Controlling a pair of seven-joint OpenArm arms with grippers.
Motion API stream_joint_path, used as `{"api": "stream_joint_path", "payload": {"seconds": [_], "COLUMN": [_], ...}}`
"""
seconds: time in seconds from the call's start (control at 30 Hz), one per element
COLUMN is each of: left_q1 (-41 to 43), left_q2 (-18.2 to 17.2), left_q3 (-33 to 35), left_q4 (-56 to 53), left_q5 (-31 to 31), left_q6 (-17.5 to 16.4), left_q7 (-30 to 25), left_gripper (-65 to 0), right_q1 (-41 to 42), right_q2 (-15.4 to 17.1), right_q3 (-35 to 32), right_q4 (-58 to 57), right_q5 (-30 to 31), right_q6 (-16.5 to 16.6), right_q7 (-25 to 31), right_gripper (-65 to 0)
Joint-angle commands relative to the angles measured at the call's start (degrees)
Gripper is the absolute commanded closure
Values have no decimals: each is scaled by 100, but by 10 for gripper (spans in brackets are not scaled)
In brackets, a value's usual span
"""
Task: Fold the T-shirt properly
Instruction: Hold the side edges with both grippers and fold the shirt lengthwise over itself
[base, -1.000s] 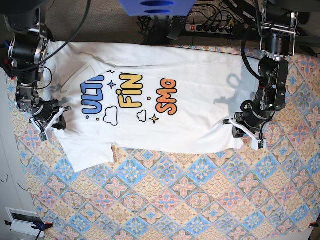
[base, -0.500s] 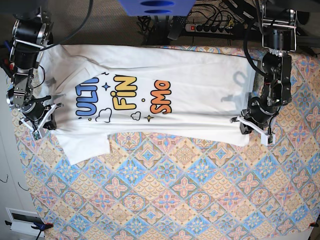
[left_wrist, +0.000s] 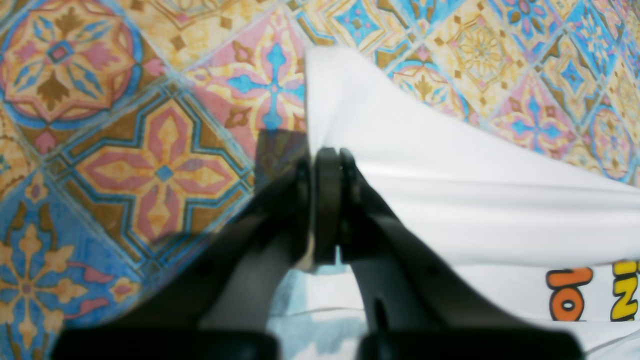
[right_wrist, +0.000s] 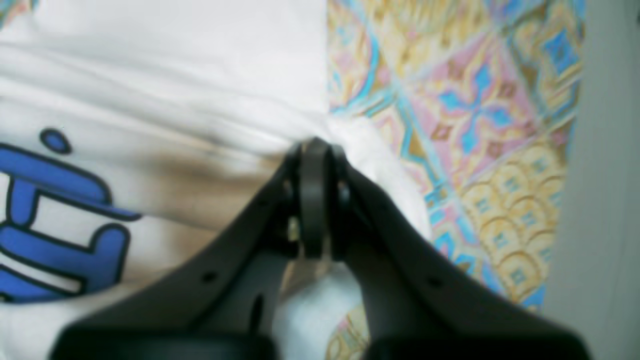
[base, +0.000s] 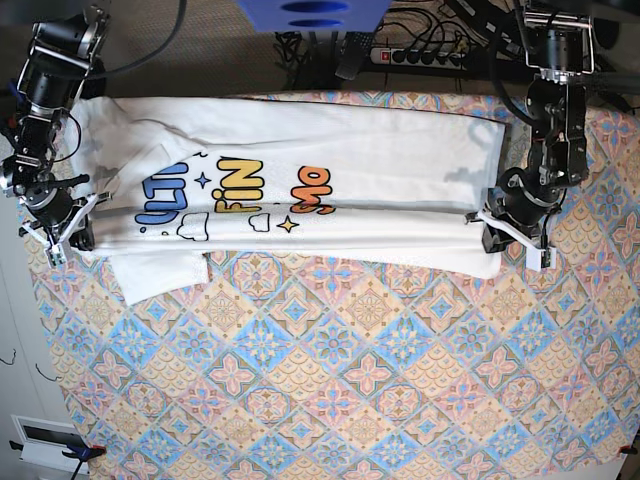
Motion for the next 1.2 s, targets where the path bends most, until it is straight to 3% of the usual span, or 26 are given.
{"api": "stream_joint_path", "payload": {"seconds": [0.0,0.33,1.17], "left_q1": [-61,431,1152], "left_q2": [-93,-120,-120], "left_q3": [-63,-72,-45], "left_q4": [154,461,672], "left_q5": [11,3,47], "left_q6": [26,26,26], "left_q7": [-184,-184,-140], "left_gripper": [0,0,0], "right_q1": [-19,-713,-1390], "right_q2": [142,107,107], "right_q3": [59,59,6], "right_q4": [208,823,832], "right_q5": [160,987,1004], "right_q6": [-93,-93,-93], "right_q7": [89,80,80], "right_gripper": [-4,-4,-3]}}
